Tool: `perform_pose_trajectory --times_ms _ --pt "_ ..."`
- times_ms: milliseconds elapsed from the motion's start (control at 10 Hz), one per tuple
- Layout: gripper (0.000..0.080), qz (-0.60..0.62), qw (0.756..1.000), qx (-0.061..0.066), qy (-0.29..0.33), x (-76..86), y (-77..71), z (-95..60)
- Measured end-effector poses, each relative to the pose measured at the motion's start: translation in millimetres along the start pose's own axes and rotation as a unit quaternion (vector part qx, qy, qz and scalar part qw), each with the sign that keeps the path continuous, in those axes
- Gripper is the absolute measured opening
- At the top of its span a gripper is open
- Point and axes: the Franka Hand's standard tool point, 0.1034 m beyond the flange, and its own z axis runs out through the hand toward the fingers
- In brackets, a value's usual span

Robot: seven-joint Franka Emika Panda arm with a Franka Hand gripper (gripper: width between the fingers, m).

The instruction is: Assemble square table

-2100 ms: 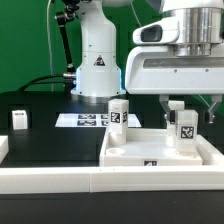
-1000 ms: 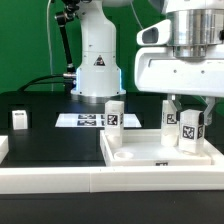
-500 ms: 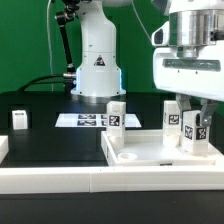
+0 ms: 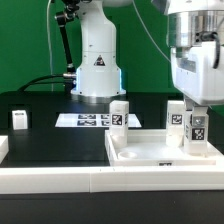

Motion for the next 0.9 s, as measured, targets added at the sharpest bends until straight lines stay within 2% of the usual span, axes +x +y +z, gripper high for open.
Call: perform_pose_trajectory --times_ms 200,400,500,600,700,900 --pt "0.0291 0.057 0.998 -0.001 -0.007 -0.7 0.2 0.2" --pt "0.0295 0.057 0.998 -0.001 -0.007 -0.9 0.4 0.6" --pt "0.0514 0.054 0.998 -0.001 -0.007 -0.7 0.5 0.9" --pt "0.0514 0.006 1.000 -0.002 -0.007 1.1 0.2 1.0" --pt "0.0625 -0.018 1.000 -0.002 -0.007 1.7 0.3 1.2" --pt "0.0642 -0.109 0.994 -0.003 -0.006 -1.4 2.2 2.9"
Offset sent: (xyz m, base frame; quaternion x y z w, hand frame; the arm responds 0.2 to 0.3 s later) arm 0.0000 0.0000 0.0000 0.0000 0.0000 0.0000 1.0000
